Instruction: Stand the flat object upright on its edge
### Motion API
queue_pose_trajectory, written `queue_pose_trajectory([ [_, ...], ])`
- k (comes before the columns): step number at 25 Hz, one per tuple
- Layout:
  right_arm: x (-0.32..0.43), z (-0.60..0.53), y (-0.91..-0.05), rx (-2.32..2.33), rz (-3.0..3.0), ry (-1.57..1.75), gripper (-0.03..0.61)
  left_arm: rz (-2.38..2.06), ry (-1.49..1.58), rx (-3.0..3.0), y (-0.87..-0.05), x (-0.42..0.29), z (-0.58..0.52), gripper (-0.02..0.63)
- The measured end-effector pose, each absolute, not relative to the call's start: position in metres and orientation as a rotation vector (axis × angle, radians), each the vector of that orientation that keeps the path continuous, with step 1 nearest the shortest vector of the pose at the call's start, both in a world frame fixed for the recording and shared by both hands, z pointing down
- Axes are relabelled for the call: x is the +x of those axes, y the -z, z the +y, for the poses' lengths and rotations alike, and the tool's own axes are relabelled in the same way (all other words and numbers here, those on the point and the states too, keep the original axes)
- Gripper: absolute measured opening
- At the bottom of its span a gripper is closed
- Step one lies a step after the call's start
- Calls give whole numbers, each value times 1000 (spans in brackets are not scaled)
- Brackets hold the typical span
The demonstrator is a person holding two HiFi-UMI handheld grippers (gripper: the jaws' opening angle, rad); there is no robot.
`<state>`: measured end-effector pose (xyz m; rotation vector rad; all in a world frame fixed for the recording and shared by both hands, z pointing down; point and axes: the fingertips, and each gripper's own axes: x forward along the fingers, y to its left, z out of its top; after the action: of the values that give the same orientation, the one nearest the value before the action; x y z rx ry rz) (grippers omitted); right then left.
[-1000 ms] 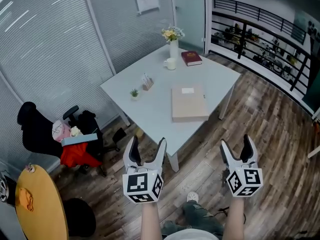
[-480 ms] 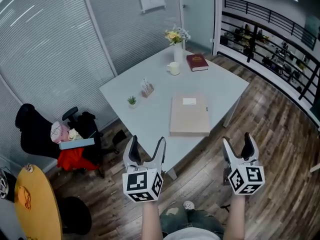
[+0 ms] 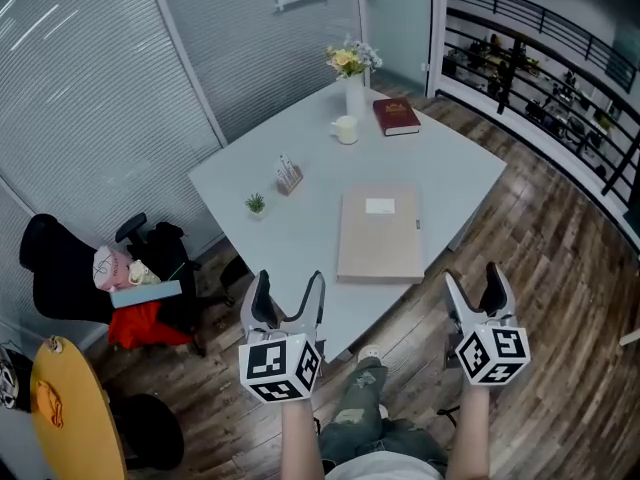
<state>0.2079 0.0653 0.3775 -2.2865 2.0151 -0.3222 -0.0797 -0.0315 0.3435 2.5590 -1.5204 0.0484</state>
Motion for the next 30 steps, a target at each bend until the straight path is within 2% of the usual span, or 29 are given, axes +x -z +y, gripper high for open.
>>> queue_pose_trajectory([
  [17, 241, -114, -386, -2314, 2065, 364, 413, -1445, -40, 2515, -359, -40, -201, 365],
  [30, 253, -188, -424, -2328, 2115, 529, 413, -1348, -178, 2457, -404, -17, -265, 365],
])
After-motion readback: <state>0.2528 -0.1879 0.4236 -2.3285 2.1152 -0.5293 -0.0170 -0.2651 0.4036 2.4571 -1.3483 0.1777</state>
